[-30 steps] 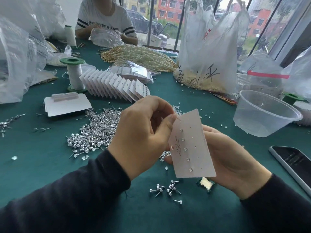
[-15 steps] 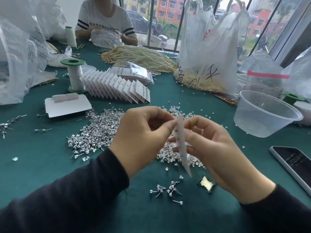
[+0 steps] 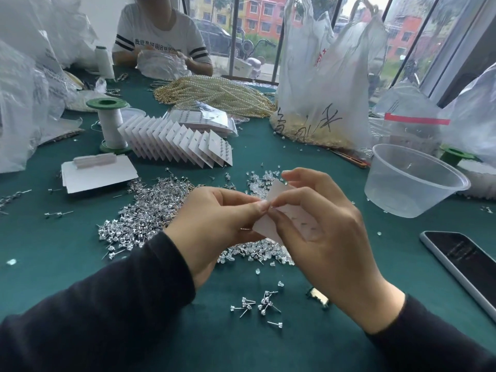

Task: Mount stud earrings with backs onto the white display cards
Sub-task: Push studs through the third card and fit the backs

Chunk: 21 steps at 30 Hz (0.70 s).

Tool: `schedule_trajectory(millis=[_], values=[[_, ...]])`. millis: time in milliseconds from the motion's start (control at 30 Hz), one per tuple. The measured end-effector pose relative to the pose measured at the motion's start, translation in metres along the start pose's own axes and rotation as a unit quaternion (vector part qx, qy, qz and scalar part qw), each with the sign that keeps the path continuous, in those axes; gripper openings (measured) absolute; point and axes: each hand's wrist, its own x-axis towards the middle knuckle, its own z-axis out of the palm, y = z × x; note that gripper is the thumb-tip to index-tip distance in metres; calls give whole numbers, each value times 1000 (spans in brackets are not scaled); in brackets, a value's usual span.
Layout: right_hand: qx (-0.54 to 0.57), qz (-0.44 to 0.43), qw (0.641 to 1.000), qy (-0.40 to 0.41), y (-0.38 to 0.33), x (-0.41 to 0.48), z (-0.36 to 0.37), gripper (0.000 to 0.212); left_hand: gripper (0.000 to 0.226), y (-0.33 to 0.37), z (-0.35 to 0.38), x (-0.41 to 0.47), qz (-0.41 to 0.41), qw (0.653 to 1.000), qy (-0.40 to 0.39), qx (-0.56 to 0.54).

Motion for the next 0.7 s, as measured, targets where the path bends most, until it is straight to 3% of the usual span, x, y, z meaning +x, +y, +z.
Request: schedule_trajectory(millis=[67, 233, 433, 533, 600, 700], values=[[-2, -5, 1000, 13, 1, 0, 1, 4, 5, 0, 0, 0, 2, 1000, -2, -16], [10, 3, 1000, 18, 3, 0, 2, 2, 35, -4, 0, -1, -22, 998, -60, 7], [35, 0, 999, -22, 2, 2, -2, 5, 29, -4, -1, -1, -26, 995, -99, 5], [70, -9, 997, -27, 10, 11, -13, 14, 18, -2, -1, 0, -26, 997, -67, 5], [90, 39, 995, 19, 24, 19, -22, 17, 14, -2, -3, 3, -15, 999, -20, 29], [-7, 129, 991, 30, 58, 27, -34, 16, 15, -3, -9, 8, 53, 989, 40, 134]])
